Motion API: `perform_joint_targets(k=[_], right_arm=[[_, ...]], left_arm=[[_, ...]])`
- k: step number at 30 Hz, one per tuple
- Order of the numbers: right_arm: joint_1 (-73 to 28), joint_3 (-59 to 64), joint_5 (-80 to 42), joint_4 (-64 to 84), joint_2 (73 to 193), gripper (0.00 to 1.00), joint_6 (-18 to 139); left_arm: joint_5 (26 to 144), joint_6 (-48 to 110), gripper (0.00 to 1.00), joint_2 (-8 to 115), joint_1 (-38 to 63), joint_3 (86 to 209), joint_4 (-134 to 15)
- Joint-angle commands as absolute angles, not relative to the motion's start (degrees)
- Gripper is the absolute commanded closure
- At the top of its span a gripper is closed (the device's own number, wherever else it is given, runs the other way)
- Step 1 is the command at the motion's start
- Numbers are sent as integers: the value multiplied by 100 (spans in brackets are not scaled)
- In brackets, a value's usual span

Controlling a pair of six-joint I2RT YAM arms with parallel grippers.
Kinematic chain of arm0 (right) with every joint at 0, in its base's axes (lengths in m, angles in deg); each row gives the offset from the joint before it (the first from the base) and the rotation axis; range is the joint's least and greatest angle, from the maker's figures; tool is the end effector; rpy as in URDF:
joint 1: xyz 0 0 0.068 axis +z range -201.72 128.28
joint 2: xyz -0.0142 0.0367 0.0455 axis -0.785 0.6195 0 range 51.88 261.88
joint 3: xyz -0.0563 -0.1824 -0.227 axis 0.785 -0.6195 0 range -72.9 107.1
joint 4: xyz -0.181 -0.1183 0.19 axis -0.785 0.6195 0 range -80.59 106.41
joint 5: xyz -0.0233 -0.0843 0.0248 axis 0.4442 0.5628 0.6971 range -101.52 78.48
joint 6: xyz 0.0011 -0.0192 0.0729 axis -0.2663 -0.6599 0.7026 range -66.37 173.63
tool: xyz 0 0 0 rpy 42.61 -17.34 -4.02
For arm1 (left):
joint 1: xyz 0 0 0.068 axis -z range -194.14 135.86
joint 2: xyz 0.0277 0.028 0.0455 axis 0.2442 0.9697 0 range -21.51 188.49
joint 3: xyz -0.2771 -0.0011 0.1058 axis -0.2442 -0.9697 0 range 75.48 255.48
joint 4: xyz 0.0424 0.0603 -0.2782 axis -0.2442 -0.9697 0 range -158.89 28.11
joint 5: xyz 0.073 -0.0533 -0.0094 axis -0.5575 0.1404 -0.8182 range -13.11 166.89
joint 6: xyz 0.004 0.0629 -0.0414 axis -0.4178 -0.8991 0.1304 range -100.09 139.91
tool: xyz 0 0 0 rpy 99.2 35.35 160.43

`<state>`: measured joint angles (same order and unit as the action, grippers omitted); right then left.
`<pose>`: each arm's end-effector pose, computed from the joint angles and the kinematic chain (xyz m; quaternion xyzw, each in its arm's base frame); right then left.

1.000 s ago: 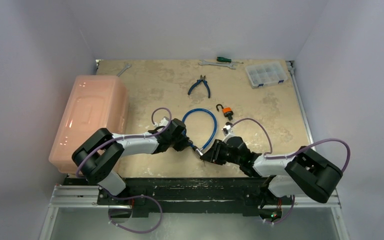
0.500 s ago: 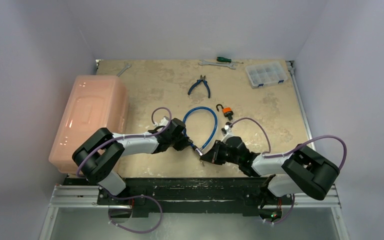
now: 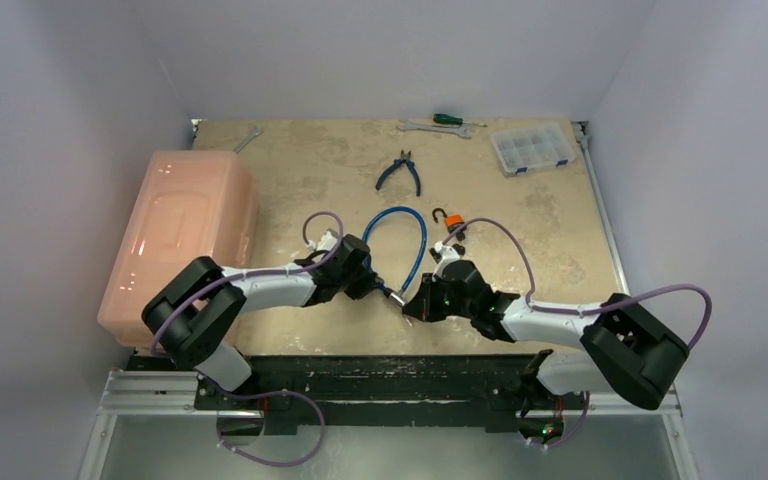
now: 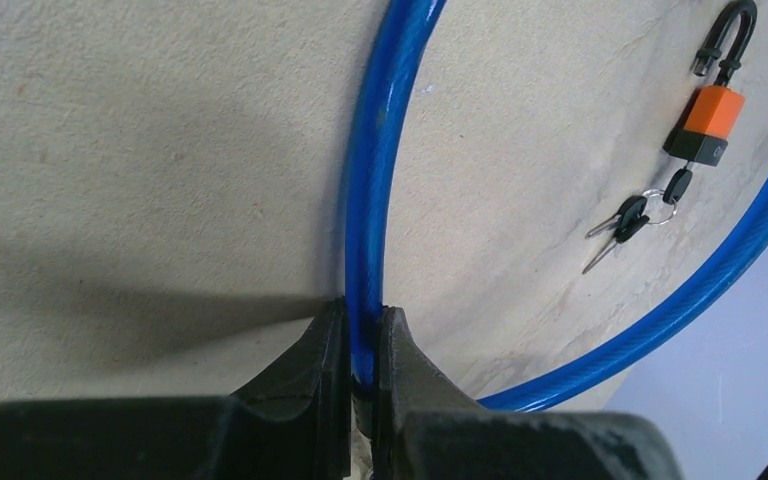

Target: Unlock with the key

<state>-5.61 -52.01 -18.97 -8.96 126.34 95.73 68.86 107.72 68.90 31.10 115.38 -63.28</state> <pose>0.1779 0.1966 0.1284 -0.0608 0.8844 0.3610 0.2896 0.2364 -0.2255 0.1218 -0.3636 0.8703 -0.2723 0.1904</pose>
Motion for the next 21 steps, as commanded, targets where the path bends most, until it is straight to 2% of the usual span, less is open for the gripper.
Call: perform_joint_targets(k=[1, 4, 10, 13, 15, 21], right_arm=[[-599, -4837, -1495, -1038, 12474, 100, 8888], [-595, -4816, -1673, -1090, 12498, 100, 8824], [-601, -4827, -1803, -1345, 12646, 100, 9285], [-601, -4911, -1898, -1639, 12750, 100, 9565], [-601, -4948, -1988, -1844, 12841, 100, 9694], [-601, -5048, -2326, -2455, 13054, 100, 10176]], left_arm=[[6956, 10006, 100, 6558, 3168, 11657, -6548], [7037, 9597, 97, 6550, 3169, 11729, -6542], [7125, 9460, 48, 6194, 3170, 11381, -6347], [7096, 9521, 28, 6060, 3169, 11217, -6352], [7107, 9564, 24, 6041, 3173, 11105, -6285], [7296, 9854, 27, 6226, 3172, 10958, -5830]])
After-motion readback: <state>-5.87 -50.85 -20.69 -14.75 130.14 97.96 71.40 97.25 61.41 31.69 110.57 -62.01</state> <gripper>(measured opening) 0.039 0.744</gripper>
